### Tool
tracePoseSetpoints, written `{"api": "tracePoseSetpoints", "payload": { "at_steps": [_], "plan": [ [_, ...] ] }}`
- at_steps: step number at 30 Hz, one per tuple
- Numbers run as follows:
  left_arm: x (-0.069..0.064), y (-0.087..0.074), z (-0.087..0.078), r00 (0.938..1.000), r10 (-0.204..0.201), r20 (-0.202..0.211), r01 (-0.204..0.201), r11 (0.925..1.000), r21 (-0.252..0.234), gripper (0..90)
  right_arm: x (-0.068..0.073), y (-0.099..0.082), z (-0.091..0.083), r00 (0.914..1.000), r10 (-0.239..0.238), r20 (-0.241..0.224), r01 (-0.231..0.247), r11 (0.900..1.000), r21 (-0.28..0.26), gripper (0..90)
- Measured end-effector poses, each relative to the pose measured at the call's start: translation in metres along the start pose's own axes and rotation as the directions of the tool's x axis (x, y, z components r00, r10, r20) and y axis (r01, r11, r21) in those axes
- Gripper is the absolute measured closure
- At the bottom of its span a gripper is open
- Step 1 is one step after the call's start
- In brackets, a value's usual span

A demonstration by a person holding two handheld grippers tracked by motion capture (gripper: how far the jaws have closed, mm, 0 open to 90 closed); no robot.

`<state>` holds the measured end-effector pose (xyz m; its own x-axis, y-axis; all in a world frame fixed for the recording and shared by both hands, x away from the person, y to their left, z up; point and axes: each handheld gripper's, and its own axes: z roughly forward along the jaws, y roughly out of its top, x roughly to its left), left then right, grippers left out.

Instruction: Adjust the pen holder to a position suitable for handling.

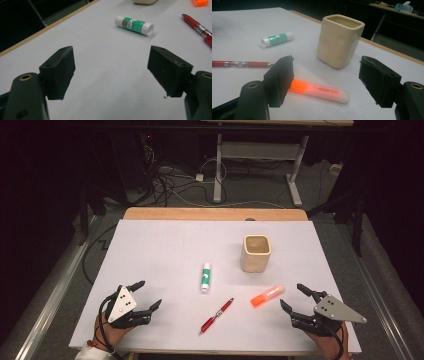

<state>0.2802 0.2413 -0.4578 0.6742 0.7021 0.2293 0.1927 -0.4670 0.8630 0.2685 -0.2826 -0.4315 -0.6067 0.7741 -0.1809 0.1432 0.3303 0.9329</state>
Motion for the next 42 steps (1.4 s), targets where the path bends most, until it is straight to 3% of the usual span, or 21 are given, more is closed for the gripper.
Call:
{"api": "tracePoseSetpoints", "payload": {
  "at_steps": [16, 26, 29, 32, 33, 36, 42],
  "plan": [
    [-0.001, -0.003, 0.007, 1.0000, 0.008, 0.005, -0.008, 0.9992, 0.038, 20.8, -0.002, -0.006, 0.009, 0.9997, -0.006, -0.023, 0.007, 0.9987, 0.050, 29.2],
    [-0.005, -0.006, 0.006, 0.9998, 0.021, 0.004, -0.021, 0.9979, 0.061, 20.7, -0.010, 0.012, 0.021, 0.9982, -0.037, -0.046, 0.041, 0.9959, 0.081, 32.0],
    [-0.003, -0.006, 0.005, 0.9999, 0.015, 0.003, -0.015, 0.9978, 0.065, 20.7, -0.018, 0.031, 0.038, 0.9981, -0.037, -0.050, 0.045, 0.9841, 0.172, 33.9],
    [-0.004, -0.005, 0.005, 0.9998, 0.020, 0.005, -0.020, 0.9973, 0.071, 20.8, -0.023, 0.045, 0.046, 0.9966, -0.042, -0.071, 0.054, 0.9819, 0.181, 34.1],
    [-0.004, -0.005, 0.005, 0.9997, 0.022, 0.009, -0.023, 0.9972, 0.072, 20.8, -0.026, 0.060, 0.056, 0.9937, -0.061, -0.094, 0.079, 0.9752, 0.207, 34.1],
    [-0.004, -0.005, 0.006, 0.9997, 0.023, 0.011, -0.023, 0.9971, 0.073, 20.8, -0.031, 0.080, 0.073, 0.9862, -0.078, -0.146, 0.113, 0.9612, 0.252, 34.6],
    [-0.004, -0.007, 0.007, 0.9995, 0.026, 0.019, -0.028, 0.9958, 0.088, 20.8, -0.037, 0.107, 0.106, 0.9657, -0.144, -0.216, 0.210, 0.9233, 0.322, 35.3]
  ]
}}
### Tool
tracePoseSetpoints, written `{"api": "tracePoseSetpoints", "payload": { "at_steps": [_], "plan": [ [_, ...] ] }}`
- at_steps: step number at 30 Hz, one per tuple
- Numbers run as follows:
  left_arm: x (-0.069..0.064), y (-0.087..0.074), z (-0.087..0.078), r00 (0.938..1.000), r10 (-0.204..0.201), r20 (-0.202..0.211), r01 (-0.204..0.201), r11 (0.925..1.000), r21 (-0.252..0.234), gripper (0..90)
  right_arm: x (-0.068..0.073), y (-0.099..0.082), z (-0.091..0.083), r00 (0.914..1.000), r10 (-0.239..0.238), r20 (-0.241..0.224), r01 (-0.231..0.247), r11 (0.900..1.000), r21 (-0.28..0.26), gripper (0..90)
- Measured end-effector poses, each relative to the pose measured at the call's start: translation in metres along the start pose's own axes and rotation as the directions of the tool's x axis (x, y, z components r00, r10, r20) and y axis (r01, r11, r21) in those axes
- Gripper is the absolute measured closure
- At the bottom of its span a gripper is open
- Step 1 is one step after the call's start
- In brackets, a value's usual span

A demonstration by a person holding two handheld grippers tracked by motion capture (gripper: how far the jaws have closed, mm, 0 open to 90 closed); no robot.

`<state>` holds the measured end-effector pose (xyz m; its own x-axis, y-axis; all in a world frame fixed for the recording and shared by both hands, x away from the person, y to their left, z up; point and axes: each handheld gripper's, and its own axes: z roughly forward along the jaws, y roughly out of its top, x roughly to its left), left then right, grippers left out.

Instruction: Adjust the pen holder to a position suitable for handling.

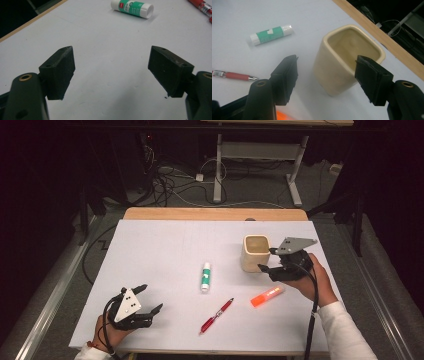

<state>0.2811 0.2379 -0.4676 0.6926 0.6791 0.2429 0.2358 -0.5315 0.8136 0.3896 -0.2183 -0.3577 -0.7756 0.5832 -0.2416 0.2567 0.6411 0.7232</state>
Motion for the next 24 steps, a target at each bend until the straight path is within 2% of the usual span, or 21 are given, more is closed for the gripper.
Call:
{"api": "tracePoseSetpoints", "payload": {
  "at_steps": [2, 9, 11, 16, 18, 21, 24],
  "plan": [
    [0.000, -0.001, 0.000, 1.0000, -0.003, 0.003, 0.003, 1.0000, -0.001, 20.7, -0.001, 0.006, 0.004, 0.9998, -0.021, -0.007, 0.021, 0.9996, 0.018, 35.2],
    [0.001, 0.000, 0.001, 1.0000, -0.005, 0.005, 0.005, 1.0000, -0.002, 20.7, -0.010, 0.011, 0.016, 0.9995, -0.022, -0.023, 0.023, 0.9988, 0.043, 35.9],
    [0.000, 0.000, 0.002, 1.0000, 0.001, 0.008, -0.001, 1.0000, 0.004, 20.8, -0.011, 0.013, 0.017, 0.9992, -0.035, -0.019, 0.036, 0.9980, 0.052, 35.9],
    [0.000, -0.001, 0.003, 0.9999, 0.007, 0.013, -0.007, 0.9999, 0.011, 20.8, -0.020, 0.022, 0.026, 0.9980, -0.035, -0.053, 0.039, 0.9958, 0.083, 40.2],
    [0.000, -0.001, 0.003, 0.9999, 0.003, 0.012, -0.003, 1.0000, 0.007, 20.7, -0.023, 0.027, 0.032, 0.9962, -0.054, -0.069, 0.062, 0.9910, 0.119, 42.9],
    [0.000, -0.001, 0.003, 0.9999, 0.009, 0.009, -0.009, 0.9998, 0.016, 20.8, -0.027, 0.033, 0.041, 0.9924, -0.061, -0.107, 0.077, 0.9841, 0.160, 46.2],
    [0.001, -0.002, 0.002, 1.0000, 0.001, 0.008, -0.001, 0.9998, 0.018, 20.8, -0.029, 0.037, 0.046, 0.9902, -0.063, -0.125, 0.086, 0.9787, 0.186, 48.5]
  ]
}}
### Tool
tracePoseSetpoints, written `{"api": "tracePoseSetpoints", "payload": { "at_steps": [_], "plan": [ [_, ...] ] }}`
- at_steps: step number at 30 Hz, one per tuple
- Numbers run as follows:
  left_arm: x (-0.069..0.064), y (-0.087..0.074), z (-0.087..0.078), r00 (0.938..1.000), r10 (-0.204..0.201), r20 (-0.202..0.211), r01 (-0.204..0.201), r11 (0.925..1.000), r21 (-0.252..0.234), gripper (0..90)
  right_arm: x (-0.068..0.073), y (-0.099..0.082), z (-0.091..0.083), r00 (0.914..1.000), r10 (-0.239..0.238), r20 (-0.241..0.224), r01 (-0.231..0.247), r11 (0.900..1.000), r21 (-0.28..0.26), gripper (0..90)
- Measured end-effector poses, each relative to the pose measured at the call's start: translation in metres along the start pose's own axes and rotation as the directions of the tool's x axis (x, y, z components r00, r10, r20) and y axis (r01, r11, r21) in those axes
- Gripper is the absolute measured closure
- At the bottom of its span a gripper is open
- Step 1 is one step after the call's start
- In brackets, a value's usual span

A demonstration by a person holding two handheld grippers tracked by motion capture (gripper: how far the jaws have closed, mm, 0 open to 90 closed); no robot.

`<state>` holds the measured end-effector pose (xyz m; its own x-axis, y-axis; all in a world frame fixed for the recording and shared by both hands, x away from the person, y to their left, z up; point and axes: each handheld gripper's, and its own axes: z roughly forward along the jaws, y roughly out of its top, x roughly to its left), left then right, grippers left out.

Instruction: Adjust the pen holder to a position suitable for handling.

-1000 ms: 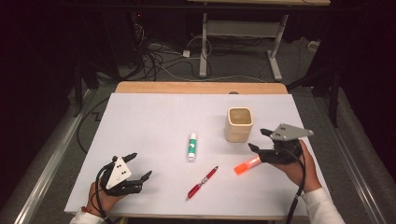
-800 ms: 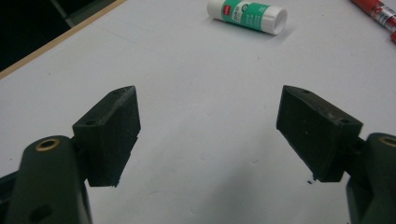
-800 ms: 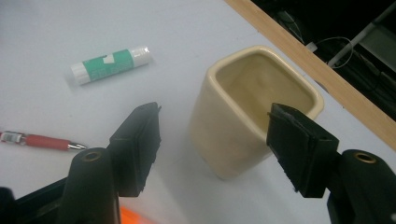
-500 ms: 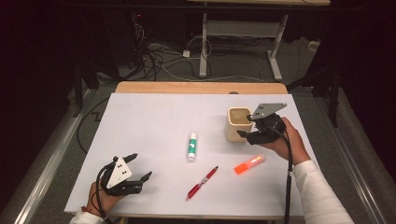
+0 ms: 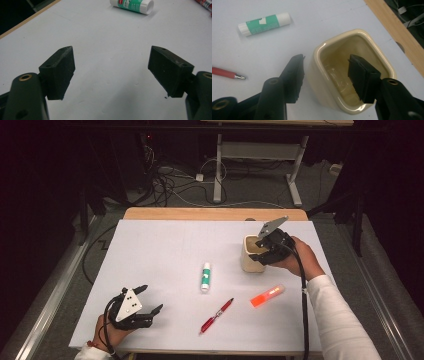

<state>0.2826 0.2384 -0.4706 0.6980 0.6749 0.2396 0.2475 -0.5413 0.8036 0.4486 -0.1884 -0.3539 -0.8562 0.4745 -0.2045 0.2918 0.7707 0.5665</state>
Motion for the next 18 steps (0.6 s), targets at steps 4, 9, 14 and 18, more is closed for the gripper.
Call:
{"api": "tracePoseSetpoints", "payload": {
  "at_steps": [4, 9, 14, 18],
  "plan": [
    [-0.001, -0.003, 0.000, 1.0000, -0.004, 0.005, 0.004, 1.0000, 0.008, 20.8, -0.005, 0.007, 0.013, 0.9974, -0.030, -0.066, 0.035, 0.9966, 0.075, 55.9],
    [0.000, -0.003, -0.002, 1.0000, 0.001, 0.004, -0.001, 0.9999, 0.010, 20.7, -0.007, 0.014, 0.025, 0.9872, -0.072, -0.142, 0.092, 0.9860, 0.139, 64.3],
    [0.000, -0.005, -0.002, 1.0000, -0.001, 0.007, 0.000, 0.9999, 0.015, 20.8, -0.010, 0.017, 0.033, 0.9855, -0.076, -0.151, 0.101, 0.9820, 0.160, 72.9],
    [0.000, -0.005, -0.001, 0.9999, -0.003, 0.011, 0.003, 0.9999, 0.013, 20.8, -0.010, 0.017, 0.037, 0.9831, -0.078, -0.165, 0.106, 0.9804, 0.166, 74.2]
  ]
}}
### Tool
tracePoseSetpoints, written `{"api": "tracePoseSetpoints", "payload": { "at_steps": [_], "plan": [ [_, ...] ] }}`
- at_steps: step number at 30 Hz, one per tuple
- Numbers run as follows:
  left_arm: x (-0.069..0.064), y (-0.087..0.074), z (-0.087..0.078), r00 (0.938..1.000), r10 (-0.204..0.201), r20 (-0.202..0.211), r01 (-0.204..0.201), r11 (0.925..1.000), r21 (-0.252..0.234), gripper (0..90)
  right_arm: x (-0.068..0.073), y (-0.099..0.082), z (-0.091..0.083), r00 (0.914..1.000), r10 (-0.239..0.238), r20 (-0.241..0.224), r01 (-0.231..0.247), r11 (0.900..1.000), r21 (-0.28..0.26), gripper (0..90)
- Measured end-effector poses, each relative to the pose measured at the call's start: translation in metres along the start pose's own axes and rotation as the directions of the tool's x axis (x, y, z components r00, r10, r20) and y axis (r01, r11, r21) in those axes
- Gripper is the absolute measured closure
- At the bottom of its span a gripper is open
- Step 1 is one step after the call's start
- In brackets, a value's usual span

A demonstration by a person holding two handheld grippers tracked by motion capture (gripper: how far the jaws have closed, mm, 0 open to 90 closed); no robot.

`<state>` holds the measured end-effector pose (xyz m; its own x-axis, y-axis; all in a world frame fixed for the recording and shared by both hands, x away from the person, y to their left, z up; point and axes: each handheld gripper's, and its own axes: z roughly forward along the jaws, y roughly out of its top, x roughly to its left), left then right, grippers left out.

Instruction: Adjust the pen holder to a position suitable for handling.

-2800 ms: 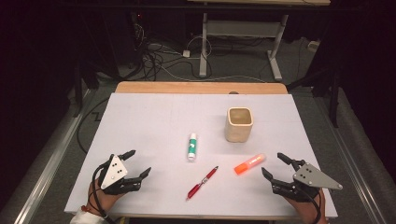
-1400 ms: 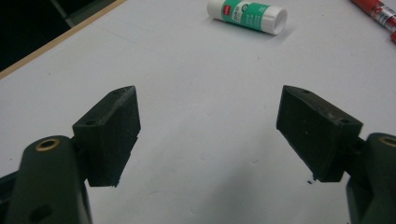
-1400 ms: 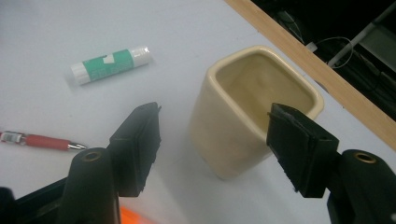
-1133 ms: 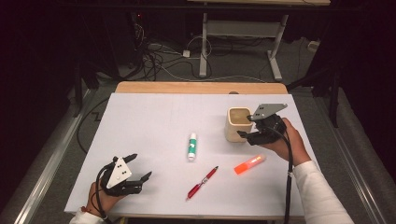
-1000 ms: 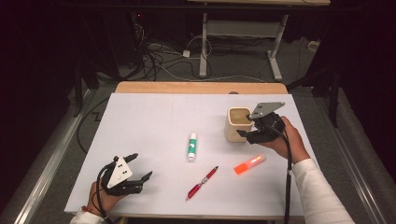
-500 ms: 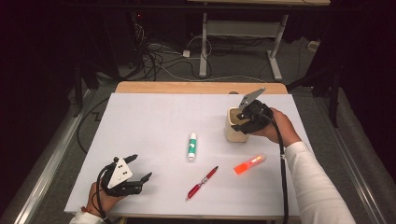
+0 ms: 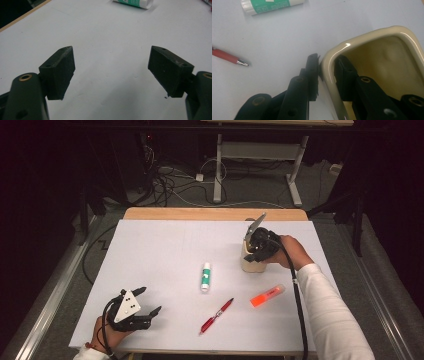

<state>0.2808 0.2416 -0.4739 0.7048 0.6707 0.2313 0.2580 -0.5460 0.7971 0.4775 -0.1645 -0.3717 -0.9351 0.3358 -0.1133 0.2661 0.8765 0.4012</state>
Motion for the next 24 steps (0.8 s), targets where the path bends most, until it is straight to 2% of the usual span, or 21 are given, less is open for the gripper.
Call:
{"api": "tracePoseSetpoints", "payload": {
  "at_steps": [4, 11, 14, 16, 23, 24],
  "plan": [
    [-0.0002, 0.0007, 0.0020, 0.9999, 0.010, 0.005, -0.010, 0.9999, 0.008, 20.8, -0.0025, -0.0013, 0.0004, 0.9999, -0.005, -0.016, 0.005, 1.0000, -0.007, 74.9],
    [-0.0010, -0.0004, 0.0023, 1.0000, 0.004, 0.008, -0.004, 1.0000, 0.007, 20.8, -0.0043, -0.0013, 0.0002, 0.9991, -0.020, -0.037, 0.020, 0.9998, -0.004, 76.3],
    [-0.0013, -0.0001, 0.0020, 0.9999, 0.007, 0.009, -0.007, 1.0000, 0.007, 20.7, -0.0048, -0.0023, -0.0006, 0.9986, -0.023, -0.047, 0.023, 0.9996, -0.015, 77.4],
    [-0.0012, 0.0003, 0.0019, 0.9999, 0.011, 0.010, -0.011, 0.9999, 0.006, 20.7, -0.0039, -0.0031, -0.0031, 0.9981, -0.027, -0.056, 0.024, 0.9987, -0.046, 80.9],
    [-0.0021, 0.0005, 0.0028, 0.9998, 0.014, 0.015, -0.014, 0.9999, 0.009, 20.7, -0.0006, -0.0010, -0.0035, 0.9980, -0.026, -0.057, 0.023, 0.9982, -0.056, 82.3],
    [-0.0019, 0.0004, 0.0032, 0.9998, 0.014, 0.016, -0.014, 0.9998, 0.012, 20.7, 0.0005, -0.0005, -0.0036, 0.9972, -0.029, -0.069, 0.025, 0.9977, -0.062, 82.9]
  ]
}}
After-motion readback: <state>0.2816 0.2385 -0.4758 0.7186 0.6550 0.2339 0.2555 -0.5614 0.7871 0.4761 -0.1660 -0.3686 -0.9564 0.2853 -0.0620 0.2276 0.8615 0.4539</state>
